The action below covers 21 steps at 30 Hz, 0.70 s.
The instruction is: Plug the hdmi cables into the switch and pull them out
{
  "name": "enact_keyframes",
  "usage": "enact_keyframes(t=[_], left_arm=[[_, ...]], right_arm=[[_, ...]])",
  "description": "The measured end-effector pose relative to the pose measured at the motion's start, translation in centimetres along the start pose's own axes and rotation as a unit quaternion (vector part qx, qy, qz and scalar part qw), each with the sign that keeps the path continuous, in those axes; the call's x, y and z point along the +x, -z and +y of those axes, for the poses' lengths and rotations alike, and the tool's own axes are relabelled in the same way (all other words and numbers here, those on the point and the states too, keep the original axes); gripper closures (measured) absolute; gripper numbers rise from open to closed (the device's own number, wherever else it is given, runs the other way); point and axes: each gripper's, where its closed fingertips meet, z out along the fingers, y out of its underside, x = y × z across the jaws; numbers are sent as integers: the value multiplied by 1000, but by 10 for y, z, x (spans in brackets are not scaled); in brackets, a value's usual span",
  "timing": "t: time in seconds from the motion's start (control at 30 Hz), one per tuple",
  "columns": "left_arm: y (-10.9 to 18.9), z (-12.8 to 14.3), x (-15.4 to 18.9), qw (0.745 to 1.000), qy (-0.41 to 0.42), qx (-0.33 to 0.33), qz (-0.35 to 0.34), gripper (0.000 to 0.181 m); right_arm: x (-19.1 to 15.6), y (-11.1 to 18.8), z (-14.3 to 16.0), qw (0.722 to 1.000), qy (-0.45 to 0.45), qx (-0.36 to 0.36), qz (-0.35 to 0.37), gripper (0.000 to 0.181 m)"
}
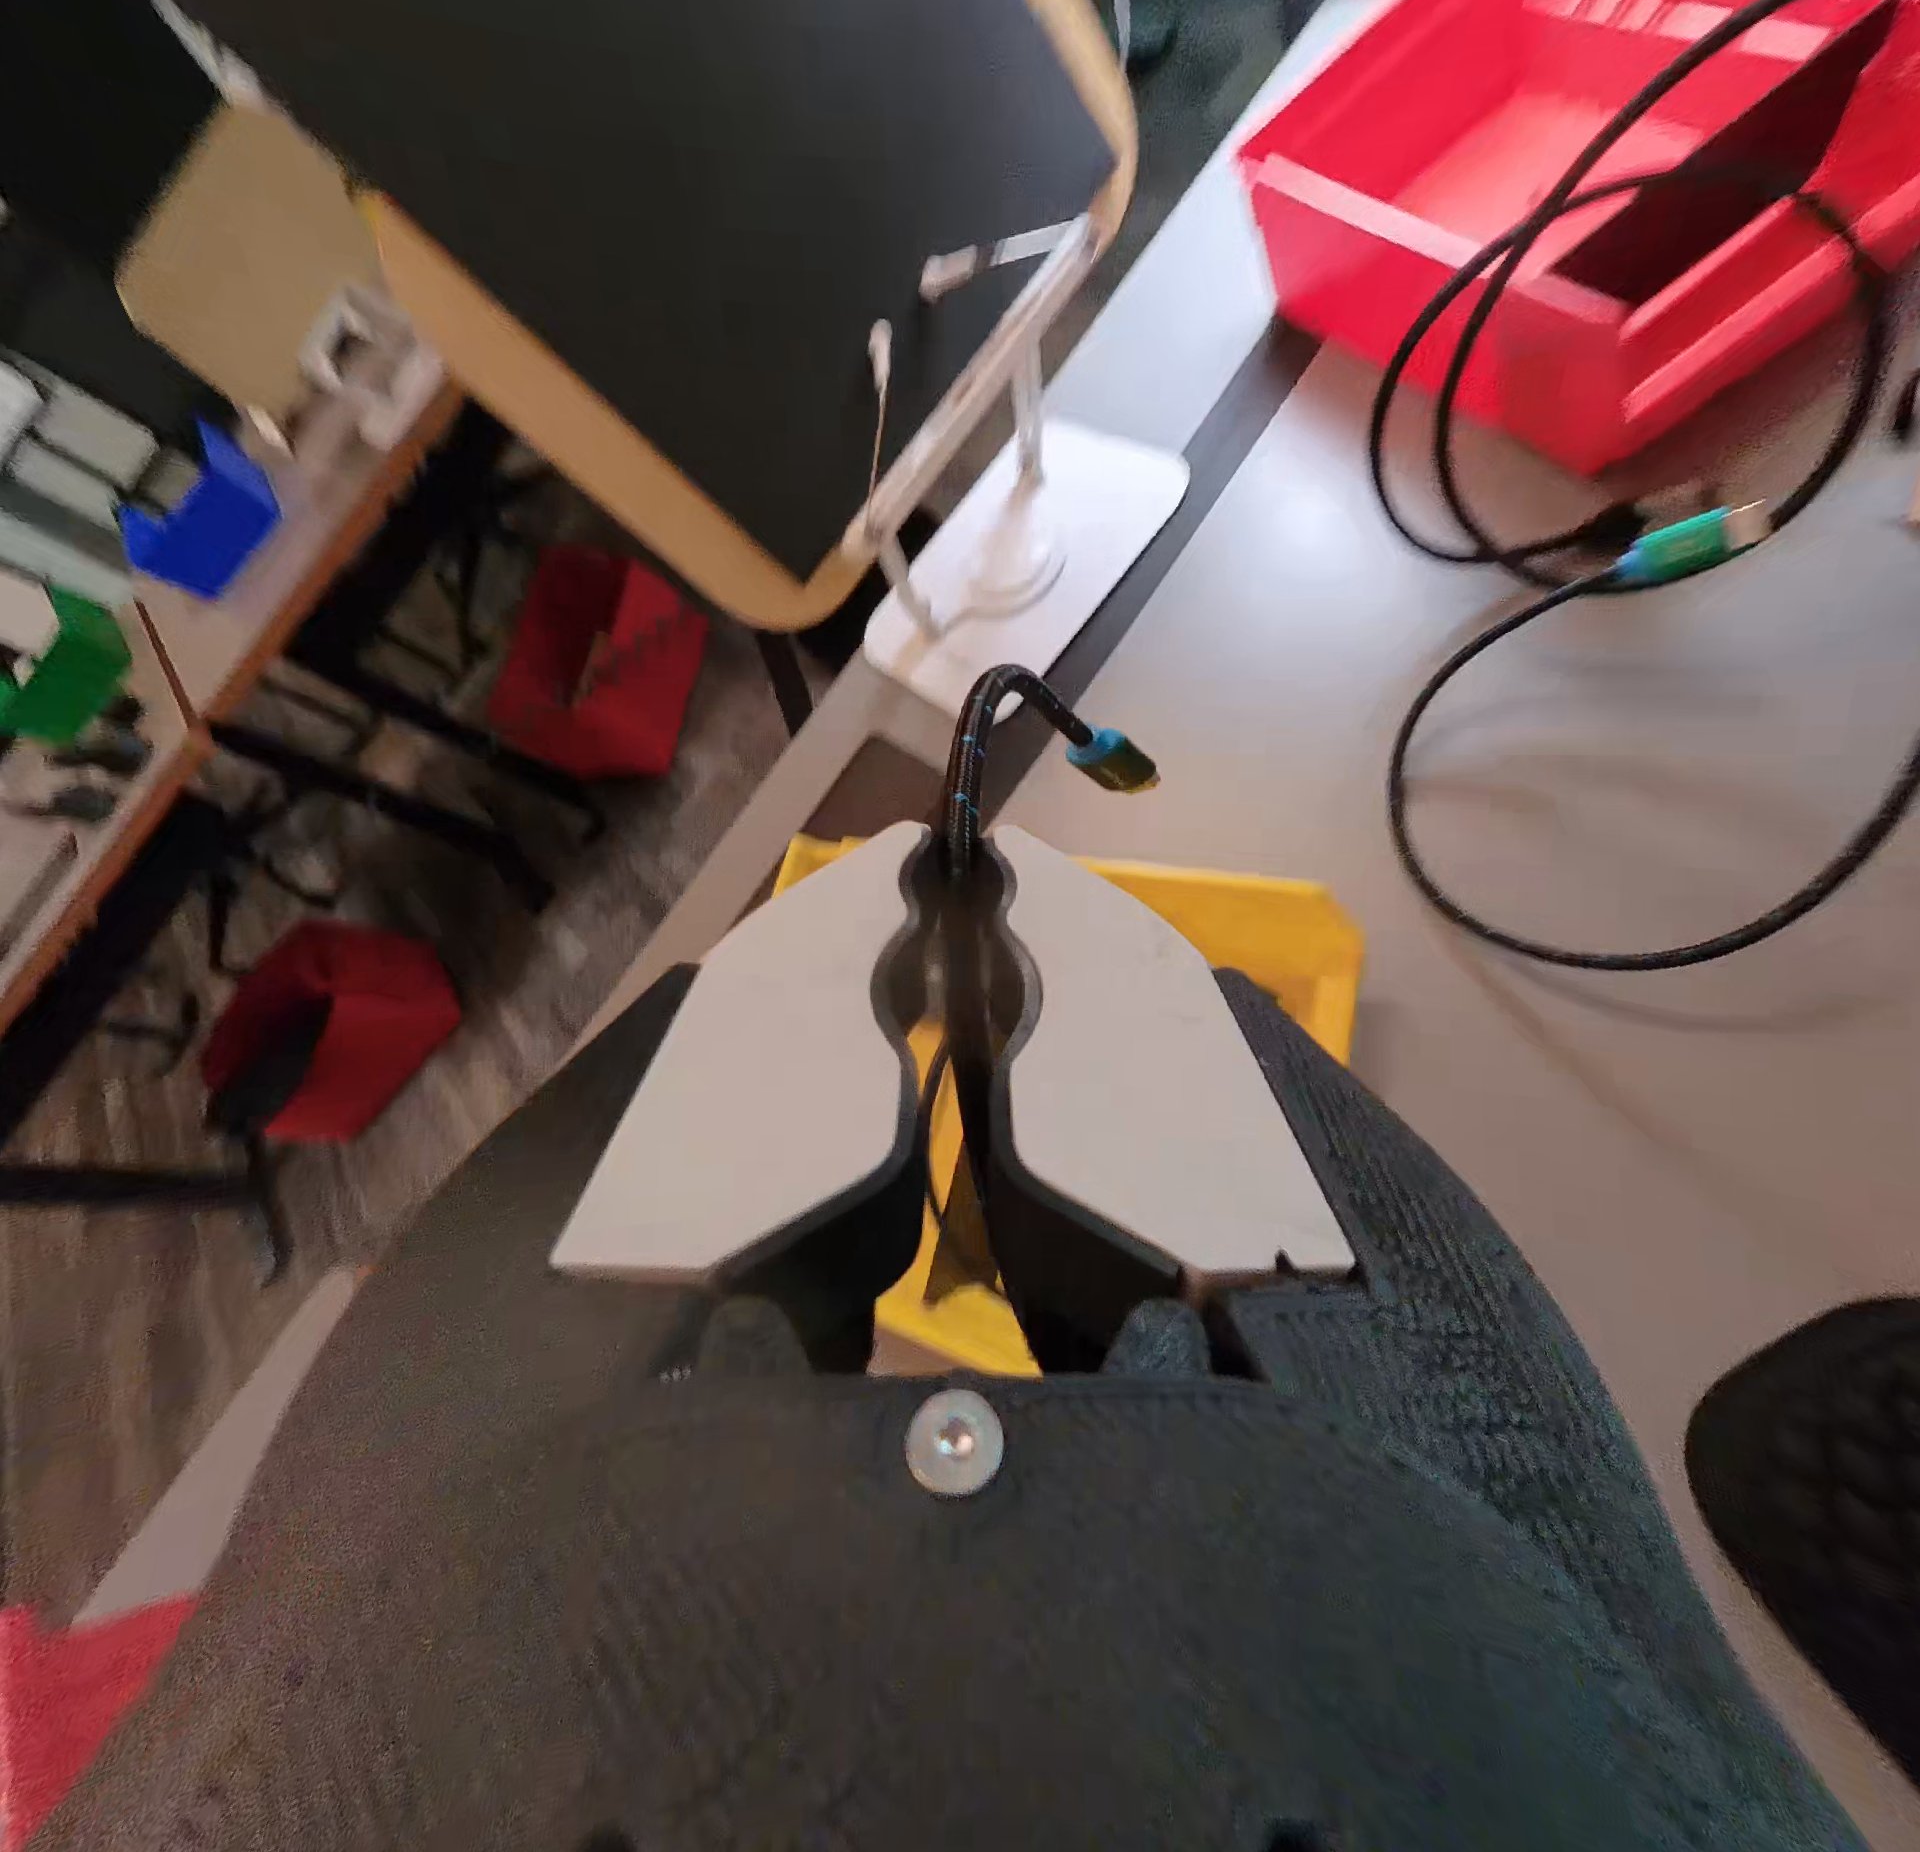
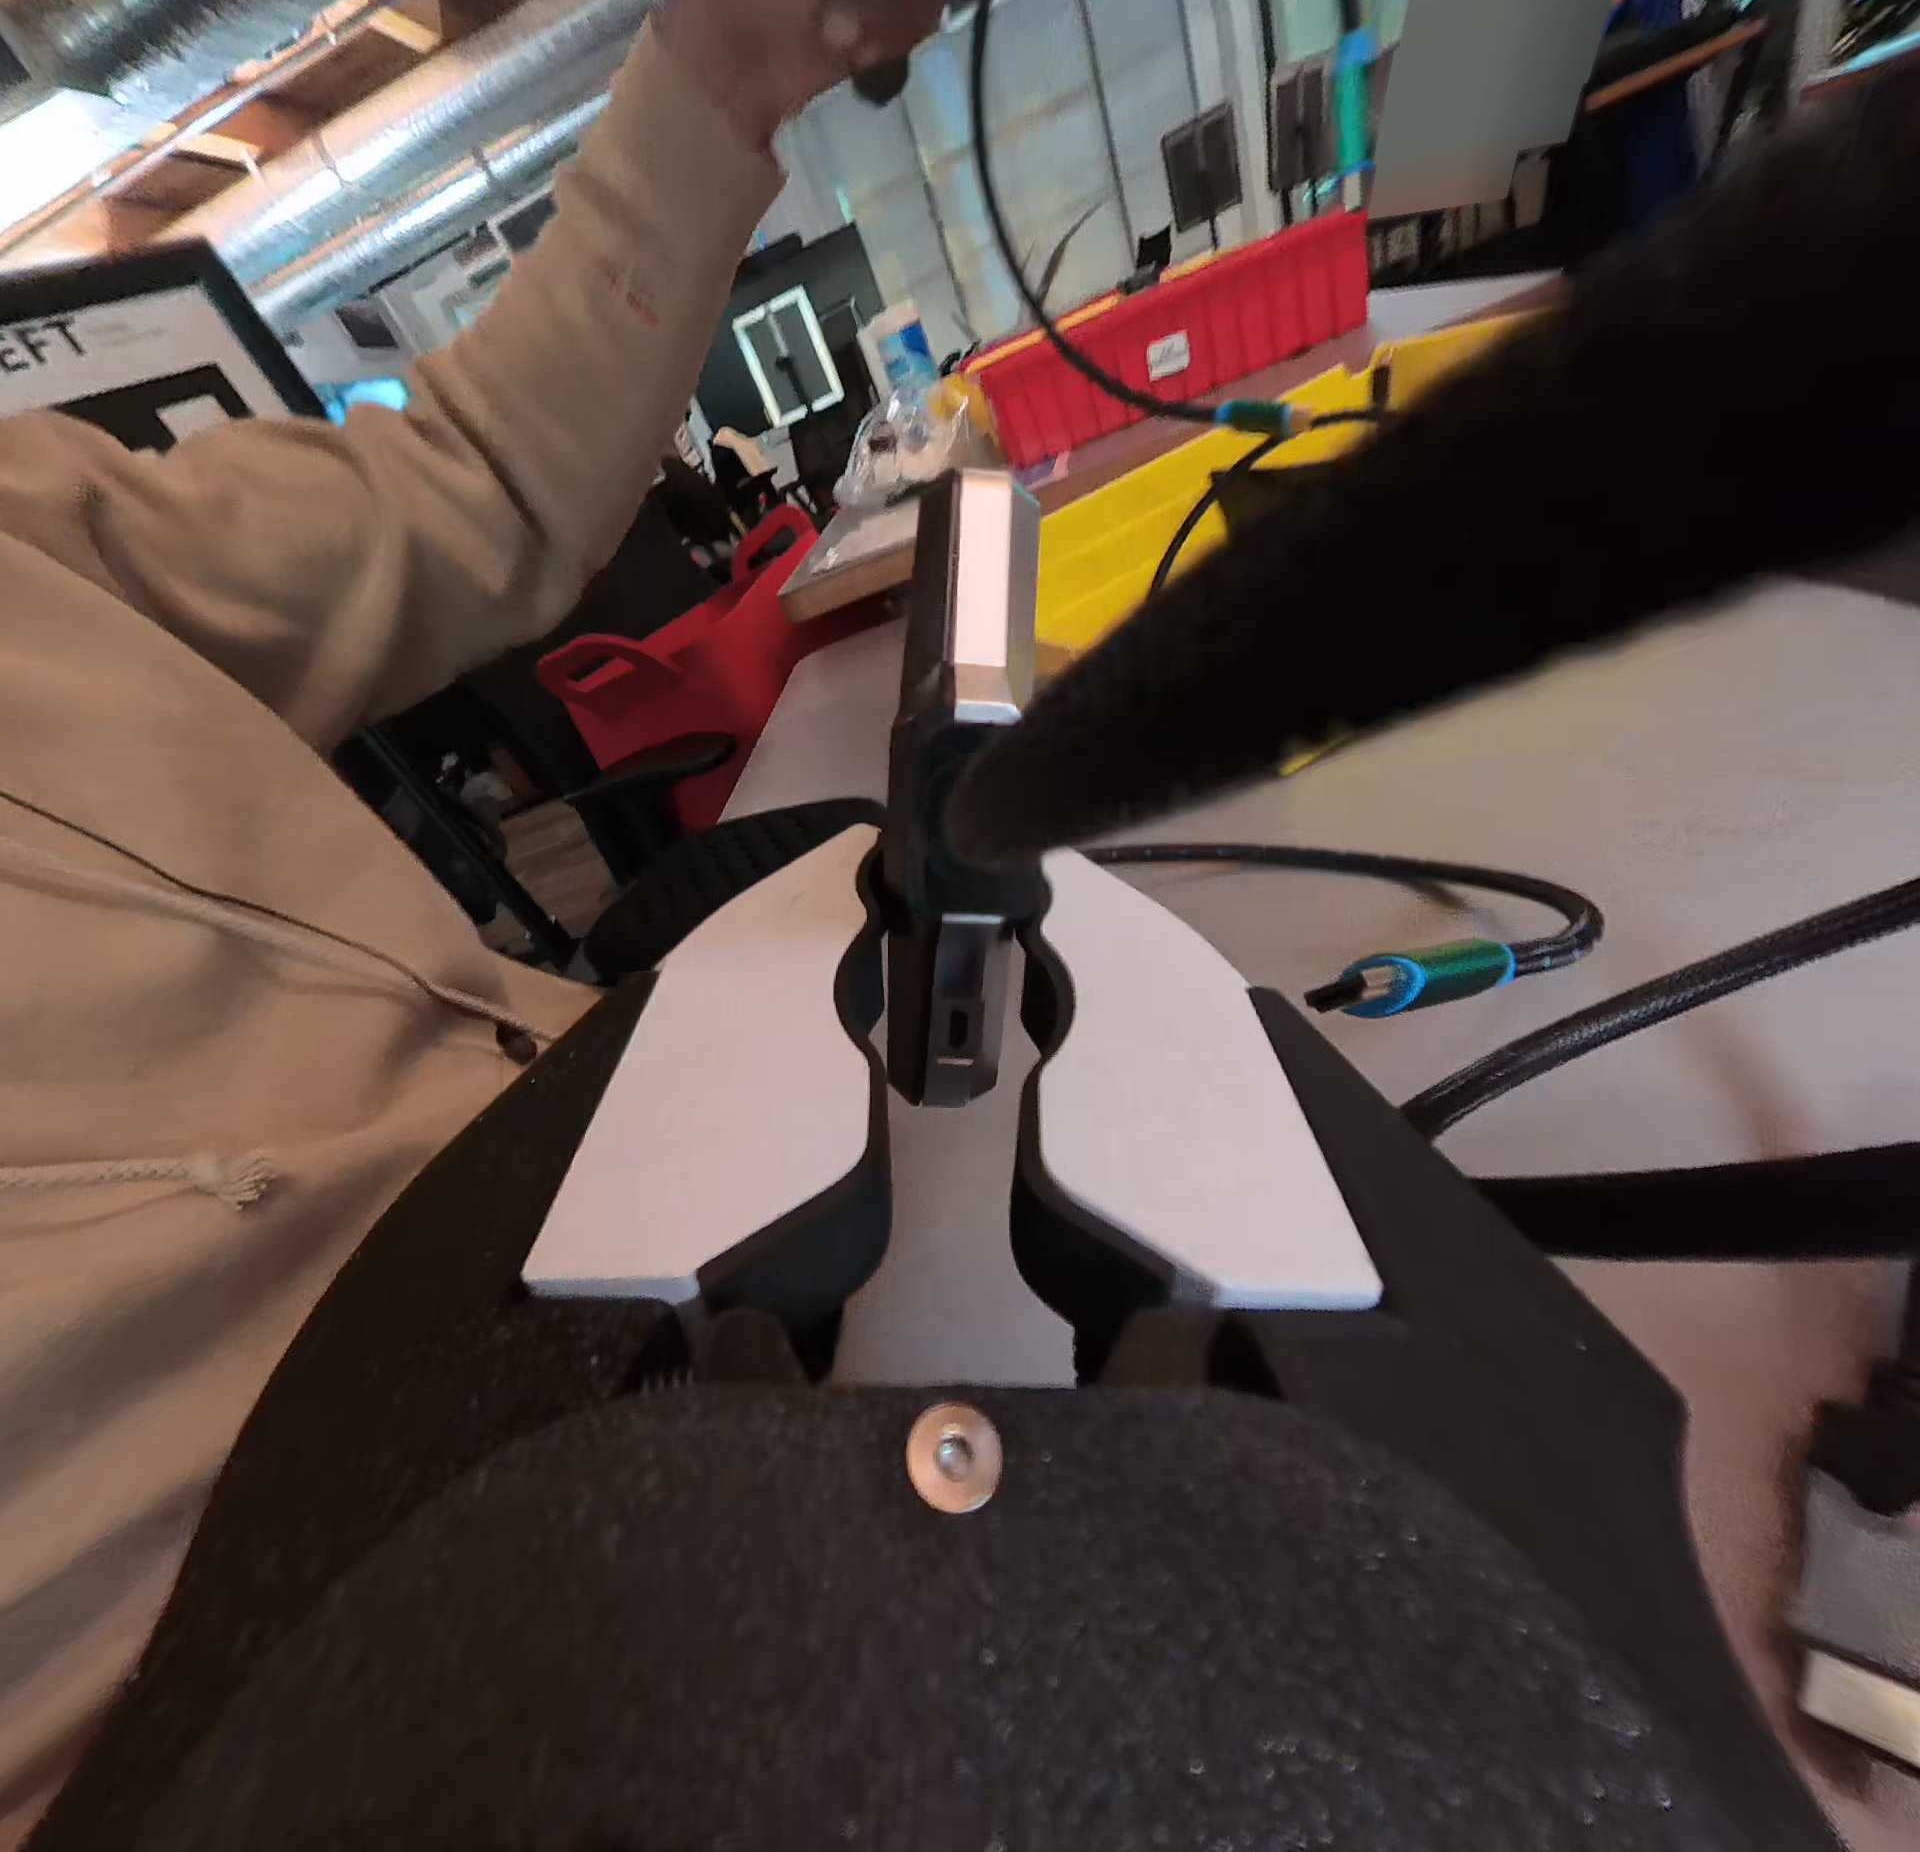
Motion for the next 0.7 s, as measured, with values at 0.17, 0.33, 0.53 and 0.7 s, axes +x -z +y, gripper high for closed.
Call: enact_keyframes(t=[0.17, 0.33, 0.53, 0.7], left_arm=[[5, -22, 94, 990, -43, 129, 46, 174], [-4, 10, 206, 972, -83, 188, 116, 174], [-1, 81, 288, 951, -12, 173, 255, 174], [22, 125, 327, 924, -6, 117, 365, 174]], right_arm=[[15, 17, -21, 997, 11, 55, 53, 159], [28, 32, -25, 993, 2, 78, 84, 159], [31, 30, -23, 993, 1, 76, 90, 159], [32, 27, -20, 993, 0, 71, 91, 159]])
